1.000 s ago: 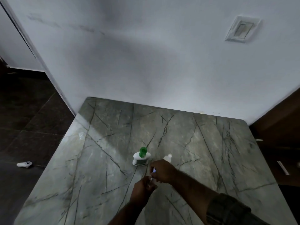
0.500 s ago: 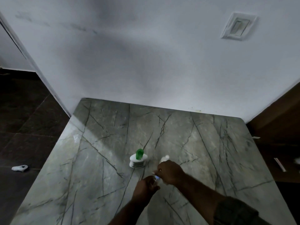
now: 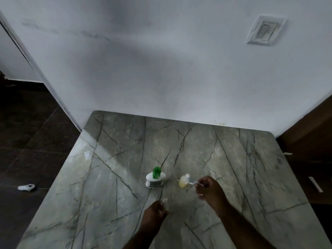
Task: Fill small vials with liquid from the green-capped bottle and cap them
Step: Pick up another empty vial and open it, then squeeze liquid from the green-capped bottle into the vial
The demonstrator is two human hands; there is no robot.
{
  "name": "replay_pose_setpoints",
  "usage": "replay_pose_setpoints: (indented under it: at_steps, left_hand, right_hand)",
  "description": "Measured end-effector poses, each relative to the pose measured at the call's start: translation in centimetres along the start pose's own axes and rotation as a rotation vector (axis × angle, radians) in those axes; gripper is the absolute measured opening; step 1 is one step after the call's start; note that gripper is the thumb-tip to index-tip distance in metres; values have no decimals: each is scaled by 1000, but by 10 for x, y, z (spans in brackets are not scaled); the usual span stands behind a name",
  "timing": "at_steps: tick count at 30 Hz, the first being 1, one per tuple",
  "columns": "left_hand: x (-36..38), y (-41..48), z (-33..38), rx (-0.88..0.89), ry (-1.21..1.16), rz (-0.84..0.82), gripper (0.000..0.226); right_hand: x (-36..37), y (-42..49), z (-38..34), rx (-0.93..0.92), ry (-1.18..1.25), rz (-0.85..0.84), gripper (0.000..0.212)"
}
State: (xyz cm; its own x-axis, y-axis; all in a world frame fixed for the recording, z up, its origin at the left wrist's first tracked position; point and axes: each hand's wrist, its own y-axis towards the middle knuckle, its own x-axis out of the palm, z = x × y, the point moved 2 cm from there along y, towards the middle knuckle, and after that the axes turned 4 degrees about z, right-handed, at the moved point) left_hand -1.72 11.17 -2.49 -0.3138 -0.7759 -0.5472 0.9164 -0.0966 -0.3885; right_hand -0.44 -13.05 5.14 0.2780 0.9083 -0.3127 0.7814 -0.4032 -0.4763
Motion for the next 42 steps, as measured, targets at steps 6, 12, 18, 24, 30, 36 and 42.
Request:
replay_pose_setpoints:
  at_steps: [6,12,18,24,30,36,42]
  left_hand:
    - [-2,-3,-3,-28,21,10,21]
    - [-6,-3,-11,-28,42,-8,18]
    - [-8,-6,-12,-41,34,6,19]
    - [-12,3,-8,-34,-99,73,21]
    - [-27,8,2,-5,-244,159,14]
    - [-40,7,19,45,-329,200,8]
    - [-47,9,25,55,-377,207,7]
  right_hand:
    - [62,-11,94,362,142,214,28]
    - [85,9,71,268,-124,284,36]
    - [84,19,57,220,-144,302,15]
    - [90,-7,37,41,-98,410,11]
    - [125,-23,-37,-190,-11,20,17]
    - [134,-7,-70,-250,-173,-60,12]
    - [129,4,-74,-220,-197,-131,15]
